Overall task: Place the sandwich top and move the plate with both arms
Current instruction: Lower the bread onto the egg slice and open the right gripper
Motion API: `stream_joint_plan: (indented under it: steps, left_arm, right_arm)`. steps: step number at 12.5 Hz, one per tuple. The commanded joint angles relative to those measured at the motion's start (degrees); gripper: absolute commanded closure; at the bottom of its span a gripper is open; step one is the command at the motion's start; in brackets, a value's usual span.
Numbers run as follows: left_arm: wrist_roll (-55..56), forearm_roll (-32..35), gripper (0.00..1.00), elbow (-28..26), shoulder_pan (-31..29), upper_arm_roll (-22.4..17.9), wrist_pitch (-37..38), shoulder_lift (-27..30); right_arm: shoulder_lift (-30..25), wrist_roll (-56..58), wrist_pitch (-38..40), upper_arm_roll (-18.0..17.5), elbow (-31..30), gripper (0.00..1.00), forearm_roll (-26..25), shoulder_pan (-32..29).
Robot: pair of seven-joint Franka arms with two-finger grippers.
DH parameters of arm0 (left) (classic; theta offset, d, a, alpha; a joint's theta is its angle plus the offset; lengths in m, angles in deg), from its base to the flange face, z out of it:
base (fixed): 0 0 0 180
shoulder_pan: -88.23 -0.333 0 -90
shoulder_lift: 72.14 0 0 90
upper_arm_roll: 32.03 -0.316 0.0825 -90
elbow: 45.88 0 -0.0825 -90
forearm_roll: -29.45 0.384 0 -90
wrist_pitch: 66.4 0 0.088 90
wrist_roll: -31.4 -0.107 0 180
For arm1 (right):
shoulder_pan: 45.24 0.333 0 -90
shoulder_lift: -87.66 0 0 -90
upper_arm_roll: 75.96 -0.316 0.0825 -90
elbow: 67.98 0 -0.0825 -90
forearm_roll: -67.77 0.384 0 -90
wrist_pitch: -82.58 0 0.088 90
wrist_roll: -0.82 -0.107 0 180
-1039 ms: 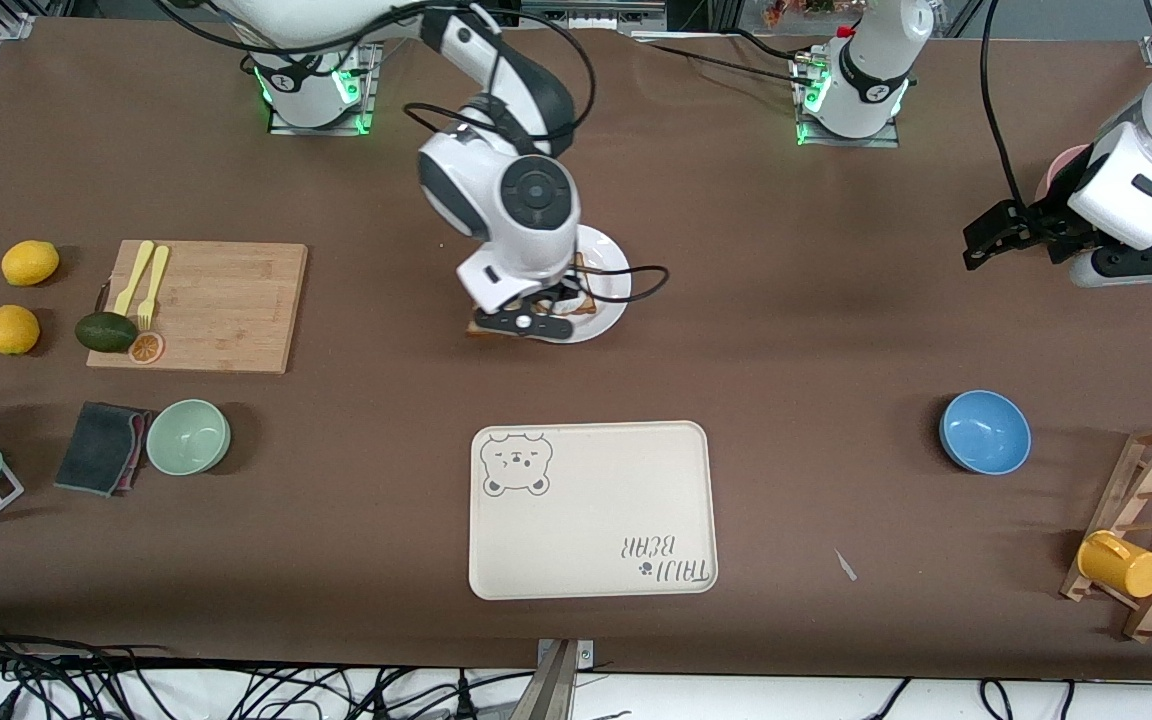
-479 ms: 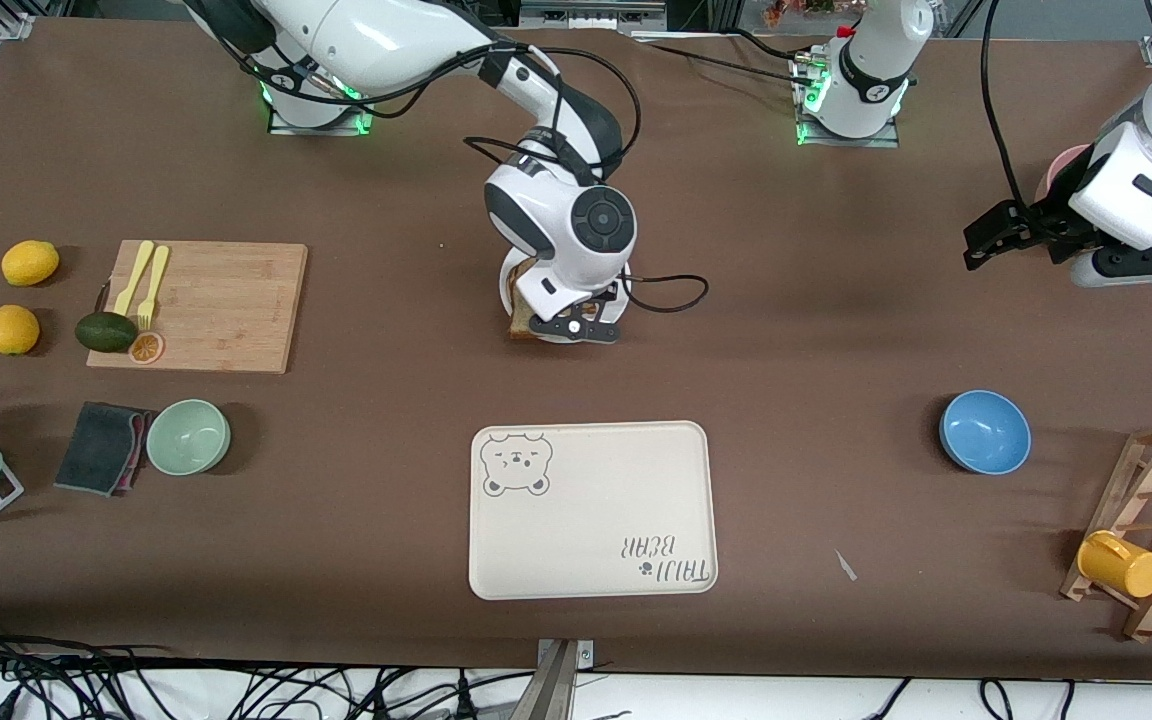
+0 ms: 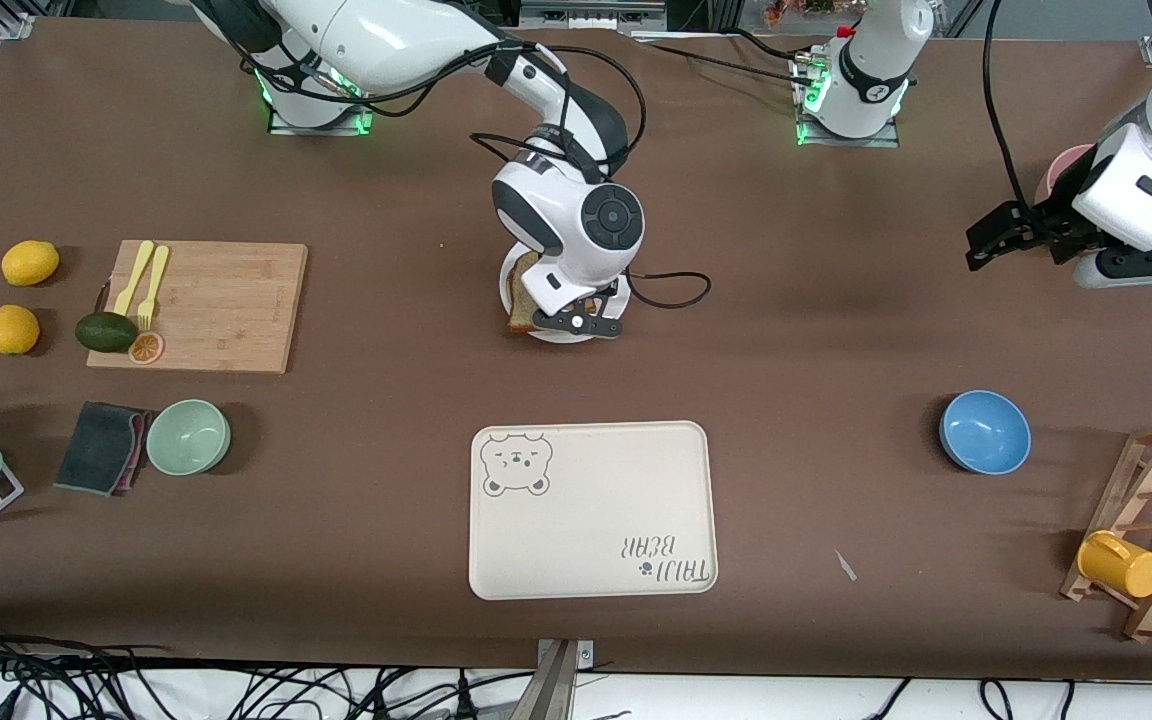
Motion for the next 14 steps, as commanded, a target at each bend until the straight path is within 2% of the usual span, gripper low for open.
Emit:
stream_joint_plan:
  steps: [1,2,3,6,7,9,14]
  left_arm:
    - [-0.2,-1.23,0.0,1.42,-0.01,-0.03,1.36,-0.49]
    - [-0.28,-1.31,0.0,1.42,-0.27,-0.03,1.36,-0.58]
    - [-0.46,-1.4,0.0,1.51,-0.45,-0.2,1.36,-0.67]
    - [-0.37,-1.31,0.0,1.51,-0.36,-0.03,1.36,-0.67]
    - [-0.2,-1.23,0.0,1.42,-0.28,-0.03,1.36,-0.75]
    - [-0.37,-1.31,0.0,1.42,-0.54,-0.03,1.36,-0.76]
    - [-0.37,-1.31,0.0,1.42,-0.71,-0.2,1.36,-0.84]
  right_arm:
    - [1.47,-2.69,0.47,0.14,1.08,1.0,0.34,0.73]
    - [1.65,-2.7,-0.58,0.14,1.08,1.0,0.16,1.34]
    - [1.91,-2.7,-1.46,0.14,1.08,0.82,0.16,1.34]
    - [2.0,-2.7,-1.56,0.22,1.0,0.75,-0.01,1.61]
    - [1.92,-2.7,-1.56,0.22,1.0,0.59,-0.1,1.52]
    - [1.57,-2.7,-1.47,0.22,1.08,0.01,-0.19,1.52]
    - [-2.73,-1.03,2.47,0.22,1.44,0.0,-0.19,-1.64]
